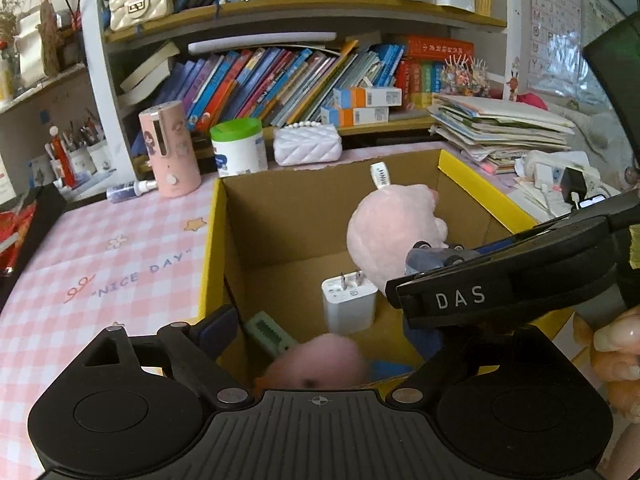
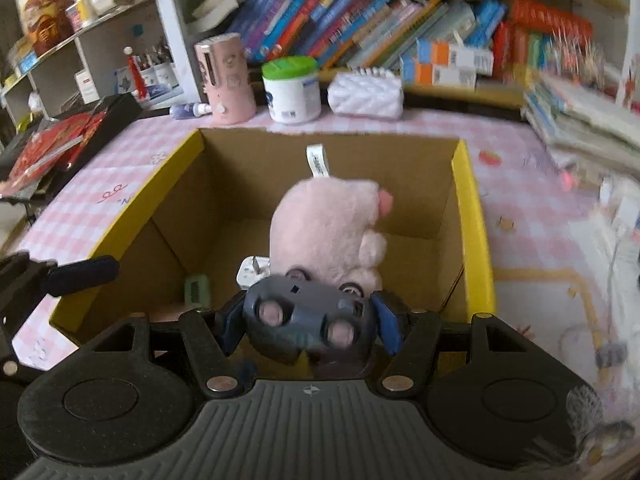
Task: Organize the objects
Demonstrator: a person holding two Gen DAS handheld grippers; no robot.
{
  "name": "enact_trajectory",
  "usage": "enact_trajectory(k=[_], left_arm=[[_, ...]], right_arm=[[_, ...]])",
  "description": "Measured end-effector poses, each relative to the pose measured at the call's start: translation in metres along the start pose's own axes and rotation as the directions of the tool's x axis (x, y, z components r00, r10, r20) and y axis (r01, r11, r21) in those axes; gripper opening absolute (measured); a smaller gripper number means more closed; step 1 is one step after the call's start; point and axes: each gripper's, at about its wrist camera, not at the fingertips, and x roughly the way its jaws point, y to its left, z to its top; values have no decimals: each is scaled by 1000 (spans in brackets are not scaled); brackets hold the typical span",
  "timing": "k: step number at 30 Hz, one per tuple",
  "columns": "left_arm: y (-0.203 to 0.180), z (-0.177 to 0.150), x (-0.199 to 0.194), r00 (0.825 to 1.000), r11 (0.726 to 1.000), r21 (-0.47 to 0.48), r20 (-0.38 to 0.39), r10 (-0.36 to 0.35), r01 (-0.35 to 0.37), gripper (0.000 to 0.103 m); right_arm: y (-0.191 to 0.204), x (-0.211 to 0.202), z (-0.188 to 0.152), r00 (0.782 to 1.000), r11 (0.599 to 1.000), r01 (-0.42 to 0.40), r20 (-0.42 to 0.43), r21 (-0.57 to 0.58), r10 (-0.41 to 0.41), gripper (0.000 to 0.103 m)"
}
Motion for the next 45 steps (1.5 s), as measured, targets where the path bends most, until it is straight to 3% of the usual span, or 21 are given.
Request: enact_trajectory(k=[12, 20, 27, 33, 45], left_arm=[[3, -4, -23, 999, 1000, -11, 48, 7, -7, 92], [24, -14, -59, 994, 997, -59, 94, 48, -42, 97], [53, -37, -88, 989, 984, -123, 65, 135, -126, 100], [76, -65, -111, 986, 970, -179, 20, 168, -162, 100], [97, -105, -148, 981, 966, -171, -29, 192, -194, 101]], right_arm=[[1, -7, -6, 1000, 998, -7, 7, 70, 7, 65], [26, -42, -19, 991, 996, 21, 130, 85, -32, 83], [72, -66, -45, 966, 993, 99, 233, 72, -113, 95], [111, -76, -73, 954, 986, 154, 252, 64, -165, 103], [170, -90, -118, 948, 979, 204, 244, 26, -204, 103]])
